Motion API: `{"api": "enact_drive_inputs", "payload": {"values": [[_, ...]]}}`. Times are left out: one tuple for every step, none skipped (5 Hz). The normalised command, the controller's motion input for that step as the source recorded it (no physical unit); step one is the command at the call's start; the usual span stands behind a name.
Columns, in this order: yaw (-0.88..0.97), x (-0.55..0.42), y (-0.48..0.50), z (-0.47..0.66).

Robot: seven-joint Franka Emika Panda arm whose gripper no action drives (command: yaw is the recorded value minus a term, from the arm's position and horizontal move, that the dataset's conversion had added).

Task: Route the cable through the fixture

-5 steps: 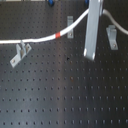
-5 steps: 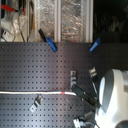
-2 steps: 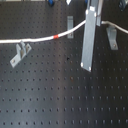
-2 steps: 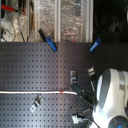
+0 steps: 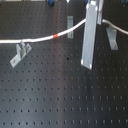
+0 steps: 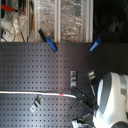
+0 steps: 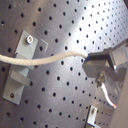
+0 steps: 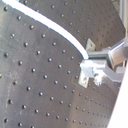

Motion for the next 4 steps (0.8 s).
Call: {"api": "enact_drive_inputs", "payload": {"values": [[0.0,-0.001,-0.001,0.07],[-0.01,0.001,-0.001,0.21],[0.0,0.0,0.0,0.03],[-0.95,0.097,-0.065,0.06]]}}
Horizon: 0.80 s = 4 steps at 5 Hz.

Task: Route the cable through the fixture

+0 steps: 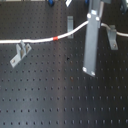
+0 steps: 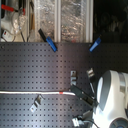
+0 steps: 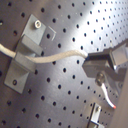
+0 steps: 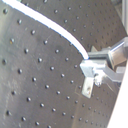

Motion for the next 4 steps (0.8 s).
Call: {"api": "enact_drive_inputs", "payload": {"values": [[-0.77,-0.092,0.031,0.0],[-0.03,-0.001,-0.006,0.0],[0.04,-0.748,0.051,0.23],[0.0,0.0,0.0,0.03]]}}
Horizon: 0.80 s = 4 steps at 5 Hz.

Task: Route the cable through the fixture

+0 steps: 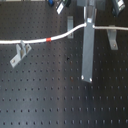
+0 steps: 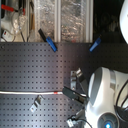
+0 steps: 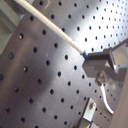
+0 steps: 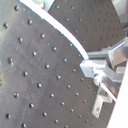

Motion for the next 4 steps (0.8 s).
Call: {"api": "enact_drive_inputs", "payload": {"values": [[-0.2,0.027,-0.004,0.1],[-0.23,0.012,-0.519,-0.19],[0.0,-0.005,-0.043,0.0],[0.0,0.0,0.0,0.02]]}}
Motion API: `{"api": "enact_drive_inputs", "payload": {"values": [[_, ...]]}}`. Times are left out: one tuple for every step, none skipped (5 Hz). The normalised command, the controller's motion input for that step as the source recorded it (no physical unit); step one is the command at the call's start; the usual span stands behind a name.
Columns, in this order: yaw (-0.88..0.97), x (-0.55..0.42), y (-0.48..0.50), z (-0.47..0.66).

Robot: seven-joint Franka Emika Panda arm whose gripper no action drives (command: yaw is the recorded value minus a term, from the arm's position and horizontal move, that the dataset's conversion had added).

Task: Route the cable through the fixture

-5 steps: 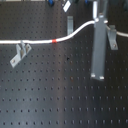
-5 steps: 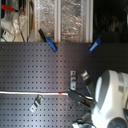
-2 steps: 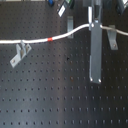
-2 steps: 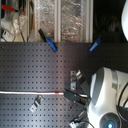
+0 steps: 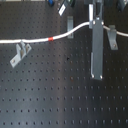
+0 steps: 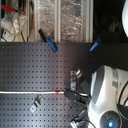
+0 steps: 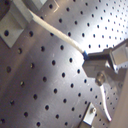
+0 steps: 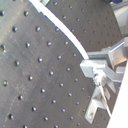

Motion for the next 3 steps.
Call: {"api": "enact_drive_inputs", "payload": {"values": [[0.01,-0.172,-0.084,0.09],[0.17,-0.017,-0.197,0.28],[0.61,-0.002,-0.04,0.19]]}}
